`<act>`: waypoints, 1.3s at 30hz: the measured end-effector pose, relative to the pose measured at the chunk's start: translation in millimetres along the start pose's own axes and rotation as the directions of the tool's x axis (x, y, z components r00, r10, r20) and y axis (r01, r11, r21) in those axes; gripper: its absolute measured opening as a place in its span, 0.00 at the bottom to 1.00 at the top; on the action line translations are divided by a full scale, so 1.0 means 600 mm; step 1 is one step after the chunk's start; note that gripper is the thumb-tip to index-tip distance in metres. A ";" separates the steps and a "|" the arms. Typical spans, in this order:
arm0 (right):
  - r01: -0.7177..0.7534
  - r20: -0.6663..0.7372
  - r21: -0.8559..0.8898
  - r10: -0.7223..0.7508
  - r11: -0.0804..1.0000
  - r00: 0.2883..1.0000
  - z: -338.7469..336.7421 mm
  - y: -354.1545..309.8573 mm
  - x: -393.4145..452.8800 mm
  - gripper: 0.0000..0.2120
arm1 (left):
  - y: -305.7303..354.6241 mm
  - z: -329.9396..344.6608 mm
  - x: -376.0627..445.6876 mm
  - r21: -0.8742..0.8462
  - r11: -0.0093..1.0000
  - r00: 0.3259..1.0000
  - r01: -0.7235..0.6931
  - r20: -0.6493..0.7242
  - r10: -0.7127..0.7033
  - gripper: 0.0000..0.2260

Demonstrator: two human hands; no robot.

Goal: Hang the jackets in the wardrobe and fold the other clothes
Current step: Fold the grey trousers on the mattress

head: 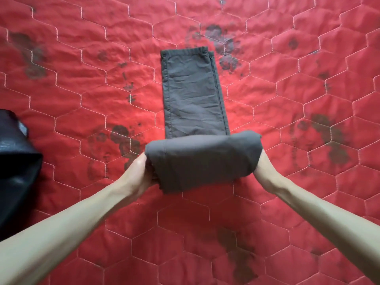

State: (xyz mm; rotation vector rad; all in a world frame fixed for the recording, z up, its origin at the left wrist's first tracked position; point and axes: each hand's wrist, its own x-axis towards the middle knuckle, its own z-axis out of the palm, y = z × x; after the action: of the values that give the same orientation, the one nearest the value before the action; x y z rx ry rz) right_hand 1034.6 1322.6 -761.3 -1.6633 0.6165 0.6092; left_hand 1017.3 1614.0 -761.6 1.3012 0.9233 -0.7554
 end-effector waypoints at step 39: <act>0.170 -0.329 0.002 -0.160 0.985 0.931 0.057 0.017 0.101 0.22 | 0.035 0.065 0.085 0.320 0.795 0.805 -0.515 -0.137 0.577 0.04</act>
State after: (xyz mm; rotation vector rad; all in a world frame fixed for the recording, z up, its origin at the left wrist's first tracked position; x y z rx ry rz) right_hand 1069.4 1350.4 -815.9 -1.7819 0.7098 0.1990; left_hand 1064.2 1580.2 -796.6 1.8214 0.5699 -0.2720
